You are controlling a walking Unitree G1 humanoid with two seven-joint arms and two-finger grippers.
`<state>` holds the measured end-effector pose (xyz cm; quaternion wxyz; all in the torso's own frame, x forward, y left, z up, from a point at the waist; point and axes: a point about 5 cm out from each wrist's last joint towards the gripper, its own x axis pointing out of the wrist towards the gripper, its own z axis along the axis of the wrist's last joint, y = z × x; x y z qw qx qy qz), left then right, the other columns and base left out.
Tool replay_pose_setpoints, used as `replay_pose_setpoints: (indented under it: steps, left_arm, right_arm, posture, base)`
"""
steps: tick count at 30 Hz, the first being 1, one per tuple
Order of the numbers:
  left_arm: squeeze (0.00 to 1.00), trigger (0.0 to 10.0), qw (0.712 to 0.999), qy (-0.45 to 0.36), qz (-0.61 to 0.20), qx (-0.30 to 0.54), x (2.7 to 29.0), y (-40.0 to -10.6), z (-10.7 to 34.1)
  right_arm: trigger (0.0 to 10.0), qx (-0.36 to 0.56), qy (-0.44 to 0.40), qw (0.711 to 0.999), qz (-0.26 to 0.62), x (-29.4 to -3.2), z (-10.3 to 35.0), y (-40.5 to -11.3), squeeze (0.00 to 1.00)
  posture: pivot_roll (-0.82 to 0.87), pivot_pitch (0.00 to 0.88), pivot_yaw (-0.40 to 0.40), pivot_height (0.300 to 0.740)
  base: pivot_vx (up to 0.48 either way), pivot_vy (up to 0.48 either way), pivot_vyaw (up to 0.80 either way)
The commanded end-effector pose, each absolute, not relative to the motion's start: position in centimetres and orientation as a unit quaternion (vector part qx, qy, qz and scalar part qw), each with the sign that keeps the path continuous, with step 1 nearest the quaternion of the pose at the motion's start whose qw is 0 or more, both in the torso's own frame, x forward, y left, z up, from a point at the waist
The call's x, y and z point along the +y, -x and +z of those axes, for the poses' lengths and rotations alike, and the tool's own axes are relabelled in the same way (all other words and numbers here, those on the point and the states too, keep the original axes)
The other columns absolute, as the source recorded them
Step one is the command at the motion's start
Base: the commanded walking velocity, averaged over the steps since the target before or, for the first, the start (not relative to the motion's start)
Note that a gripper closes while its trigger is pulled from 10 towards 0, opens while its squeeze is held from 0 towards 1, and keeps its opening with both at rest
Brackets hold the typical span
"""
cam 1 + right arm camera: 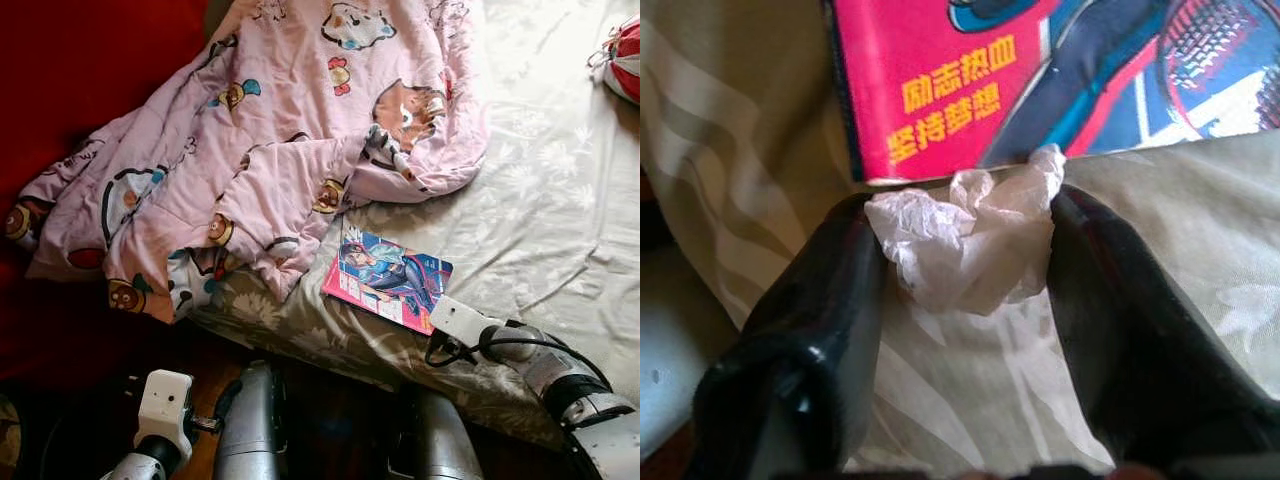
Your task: Clean up the room
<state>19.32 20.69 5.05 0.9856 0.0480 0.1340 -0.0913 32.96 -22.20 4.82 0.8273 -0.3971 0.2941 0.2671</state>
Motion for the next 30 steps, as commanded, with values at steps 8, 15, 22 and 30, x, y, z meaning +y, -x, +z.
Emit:
replay_pose_setpoints:
  steps: [8, 15, 22, 30]
  left_arm:
    - [0.00, 10.0, 0.982, -0.060, -0.092, 0.154, 20.9, -18.5, 4.6]
    - [0.00, 10.0, 0.982, -0.063, -0.093, 0.154, 20.8, -18.6, 4.6]
    - [0.00, 10.0, 0.982, -0.064, -0.094, 0.154, 20.7, -19.0, 4.4]
    - [0.00, 10.0, 0.981, -0.064, -0.094, 0.154, 20.6, -19.8, 4.0]
  right_arm:
    - [0.0, 0.318, 0.394, 0.821, 0.266, -22.5, 3.3, -31.8, 0.00]
    - [0.0, 0.311, 0.398, 0.824, 0.257, -22.4, 3.5, -32.0, 0.00]
    - [0.0, 0.309, 0.390, 0.831, 0.247, -22.3, 3.4, -31.9, 0.00]
    - [0.0, 0.314, 0.381, 0.835, 0.241, -22.4, 2.9, -31.6, 0.00]
  posture:
    - [0.30, 0.343, 0.023, 0.607]
    - [0.30, 0.332, 0.024, 0.607]
    - [0.29, 0.318, 0.021, 0.607]
    - [0.28, 0.292, 0.015, 0.607]
  base:
    - [0.000, 0.000, 0.00]
    - [0.000, 0.000, 0.00]
    - [0.000, 0.000, 0.00]
    - [0.000, 0.000, 0.00]
